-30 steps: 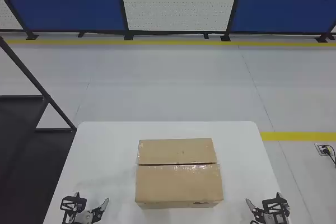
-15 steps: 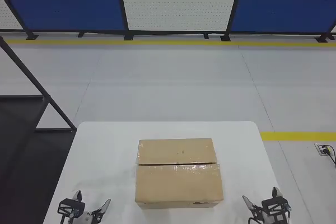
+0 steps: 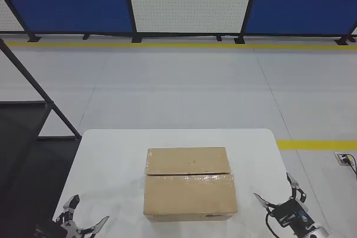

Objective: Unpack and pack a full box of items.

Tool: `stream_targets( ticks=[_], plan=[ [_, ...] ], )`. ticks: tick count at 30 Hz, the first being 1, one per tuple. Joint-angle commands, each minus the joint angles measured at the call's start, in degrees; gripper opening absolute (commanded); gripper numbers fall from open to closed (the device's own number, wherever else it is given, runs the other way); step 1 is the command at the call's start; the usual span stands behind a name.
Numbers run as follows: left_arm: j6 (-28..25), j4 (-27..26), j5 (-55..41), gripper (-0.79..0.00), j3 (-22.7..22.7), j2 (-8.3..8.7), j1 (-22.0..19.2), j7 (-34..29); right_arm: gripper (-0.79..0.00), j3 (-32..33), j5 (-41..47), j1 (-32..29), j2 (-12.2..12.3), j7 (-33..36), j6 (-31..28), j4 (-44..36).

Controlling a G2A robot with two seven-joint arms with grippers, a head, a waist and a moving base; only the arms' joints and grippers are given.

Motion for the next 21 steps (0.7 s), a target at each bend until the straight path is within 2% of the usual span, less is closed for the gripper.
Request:
stream_targets(
  ticks=[1,4,14,15,17,19,21],
  plan=[
    [-0.9,0.2,1.7,0.000,-0.6,0.17,-0.1,3.1,0.000,0.8,-2.0,0.4,0.2,-2.4,-1.1,0.1],
    [-0.8,0.5,2.4,0.000,-1.0,0.22,0.0,4.4,0.000,1.7,-4.0,0.2,0.5,-3.9,-2.4,0.1],
    [-0.8,0.5,2.4,0.000,-1.0,0.22,0.0,4.4,0.000,1.4,-3.0,0.2,0.5,-4.7,-2.6,0.0],
    [-0.8,0.5,2.4,0.000,-1.0,0.22,0.0,4.4,0.000,0.8,-0.4,0.2,0.3,-7.4,-3.0,0.3],
    [-0.7,0.6,2.3,0.000,-0.9,0.21,-0.1,4.2,0.000,0.4,-6.3,0.4,0.6,-11.3,-2.1,0.6],
    [4.0,-0.2,5.6,0.000,-1.4,0.18,-1.2,3.4,0.000,-0.3,-11.4,0.9,0.9,-15.9,-1.2,0.4],
    [5.1,-0.2,9.8,0.000,-0.7,0.32,-1.8,7.5,0.000,-0.4,-16.2,1.5,1.2,-20.3,0.3,0.6]
  ],
)
